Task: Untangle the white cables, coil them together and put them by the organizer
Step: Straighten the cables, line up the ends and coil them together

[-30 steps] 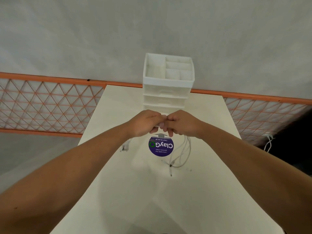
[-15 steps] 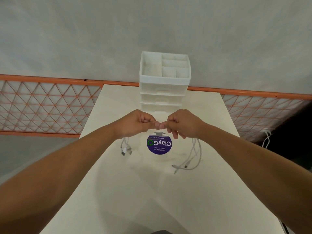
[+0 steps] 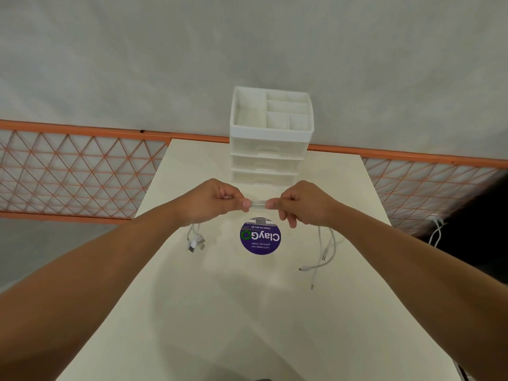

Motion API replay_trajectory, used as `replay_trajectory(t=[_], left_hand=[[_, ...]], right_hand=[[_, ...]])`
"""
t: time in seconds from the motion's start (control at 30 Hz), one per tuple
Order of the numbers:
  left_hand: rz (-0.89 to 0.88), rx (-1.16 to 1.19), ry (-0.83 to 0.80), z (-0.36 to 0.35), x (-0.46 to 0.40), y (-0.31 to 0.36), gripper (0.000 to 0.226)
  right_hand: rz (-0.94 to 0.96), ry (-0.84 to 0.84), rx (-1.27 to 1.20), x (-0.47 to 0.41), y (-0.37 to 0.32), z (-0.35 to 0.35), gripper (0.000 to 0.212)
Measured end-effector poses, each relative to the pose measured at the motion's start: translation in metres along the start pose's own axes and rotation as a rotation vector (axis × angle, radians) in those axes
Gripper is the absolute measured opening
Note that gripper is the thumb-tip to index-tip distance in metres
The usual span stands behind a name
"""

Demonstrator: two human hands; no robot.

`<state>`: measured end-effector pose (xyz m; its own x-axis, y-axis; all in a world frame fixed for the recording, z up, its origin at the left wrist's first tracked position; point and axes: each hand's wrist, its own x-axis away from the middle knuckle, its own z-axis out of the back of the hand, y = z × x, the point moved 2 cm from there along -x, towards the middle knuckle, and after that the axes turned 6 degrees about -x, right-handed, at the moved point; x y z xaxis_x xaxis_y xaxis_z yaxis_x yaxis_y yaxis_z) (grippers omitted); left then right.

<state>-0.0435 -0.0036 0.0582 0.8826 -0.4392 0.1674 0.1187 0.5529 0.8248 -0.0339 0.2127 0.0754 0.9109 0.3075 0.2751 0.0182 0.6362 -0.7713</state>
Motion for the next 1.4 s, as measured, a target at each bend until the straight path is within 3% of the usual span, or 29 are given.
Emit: replay_trajectory(t=[0.13, 0.3, 0.4, 0.6, 0.83, 1.03, 1.3, 1.4], left_hand=[[0.02, 0.009, 0.015, 0.003, 0.001, -0.004, 0.018], [0.023, 0.0, 0.047, 0.008, 0.0, -0.008, 0.021], [0.017, -0.004, 0.04, 0.009, 0.0, -0.01, 0.022], [0.018, -0.02, 0.051, 0.012, 0.001, -0.015, 0.022], [0.037, -0.027, 0.046, 0.012, 0.001, -0.015, 0.023], [0.043, -0.036, 0.037, 0.016, 0.004, -0.023, 0.021], [0.027, -0.028, 0.041, 0.015, 0.0, -0.022, 0.023], [0.026, -0.017, 0.031, 0.017, 0.001, -0.024, 0.026]], right_hand=[[-0.011, -0.08, -0.071, 0.001, 0.0, -0.001, 0.024], [-0.015, 0.109, 0.101, -0.004, 0.001, -0.001, 0.048], [-0.05, 0.113, 0.15, -0.005, 0.006, 0.002, 0.053], [-0.014, -0.066, -0.043, 0.003, 0.006, 0.006, 0.024], [-0.047, 0.135, 0.054, -0.002, 0.02, 0.01, 0.048], [-0.015, -0.095, -0.054, 0.007, 0.023, 0.013, 0.023], [-0.004, 0.151, -0.02, 0.001, 0.023, 0.012, 0.032], [0.002, 0.108, -0.052, 0.002, 0.022, 0.012, 0.021]])
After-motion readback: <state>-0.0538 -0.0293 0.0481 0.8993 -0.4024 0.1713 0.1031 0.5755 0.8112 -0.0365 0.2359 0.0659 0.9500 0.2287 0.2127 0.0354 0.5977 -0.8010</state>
